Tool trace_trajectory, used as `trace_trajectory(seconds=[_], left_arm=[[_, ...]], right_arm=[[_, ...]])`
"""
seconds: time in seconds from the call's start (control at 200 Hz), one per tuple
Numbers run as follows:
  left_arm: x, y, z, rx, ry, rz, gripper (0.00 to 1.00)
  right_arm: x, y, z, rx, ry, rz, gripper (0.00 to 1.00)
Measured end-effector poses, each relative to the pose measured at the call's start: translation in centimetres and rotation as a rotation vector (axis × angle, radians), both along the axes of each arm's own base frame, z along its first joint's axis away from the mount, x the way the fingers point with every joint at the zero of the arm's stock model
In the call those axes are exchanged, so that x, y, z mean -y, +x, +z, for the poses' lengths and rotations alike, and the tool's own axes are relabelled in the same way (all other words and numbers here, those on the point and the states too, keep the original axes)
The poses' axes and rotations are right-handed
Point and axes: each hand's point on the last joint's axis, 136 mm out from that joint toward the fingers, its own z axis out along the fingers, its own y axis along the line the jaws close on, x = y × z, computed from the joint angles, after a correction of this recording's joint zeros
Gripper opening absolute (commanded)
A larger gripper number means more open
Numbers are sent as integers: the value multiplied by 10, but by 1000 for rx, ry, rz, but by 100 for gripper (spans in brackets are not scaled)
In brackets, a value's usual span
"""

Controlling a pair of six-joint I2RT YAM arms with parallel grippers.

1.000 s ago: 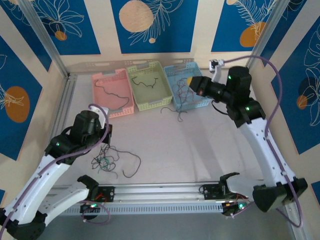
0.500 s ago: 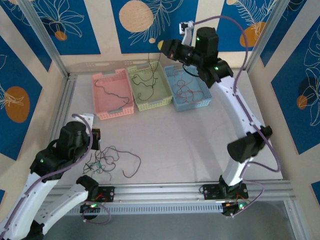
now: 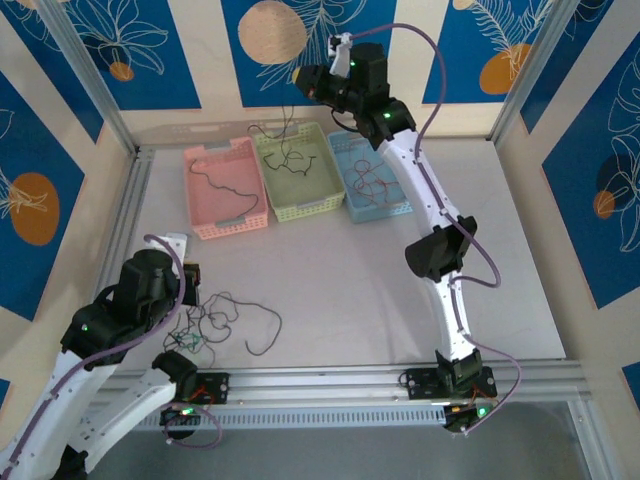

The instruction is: Untangle the cables

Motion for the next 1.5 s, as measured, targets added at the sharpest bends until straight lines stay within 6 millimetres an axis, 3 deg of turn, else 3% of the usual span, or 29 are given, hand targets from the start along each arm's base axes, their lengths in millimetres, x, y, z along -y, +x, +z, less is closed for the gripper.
trace_trajectory(seconds=[0.3,0.37,0.515,0.635,0.745,0.815,0.885,0.98,1.135,1.235,1.31,1.5], left_arm=[[1,0,-3,-6,1,-2,0],[1,0,-3,-6,1,-3,0],[1,0,-3,-8,0,-5,0],[2,0,-3,-9,-3,-8,0],[2,0,-3,-9,-3,-9,0],[2,0,-4,-10,-2,-8,0],[2,0,-4,-10,-2,-9,0],[2,0,-4,-11,-2,-9,0],[4,-1,-5,-14,-7,-16,0],[5,-1,-5,-18,-13,-25,0],[8,-2,-6,-26,-20,-36,0],[37,7,-8,-85,-111,-102,0]], right_arm=[[17,37,-50,-62,-59,-129,0],[21,47,-80,-110,-86,-150,8],[24,64,-154,-243,-140,-169,36],[24,68,-219,-368,-207,-162,42],[29,58,-247,-440,-290,-154,43],[29,50,-243,-432,-325,-142,43],[30,31,-234,-426,-364,-128,43],[38,-13,-212,-410,-395,-101,43],[57,-98,-153,-289,-331,-59,43],[68,-139,-142,-233,-282,-37,43],[73,-160,-159,-240,-274,-23,43],[73,-210,-263,-397,-352,34,43]])
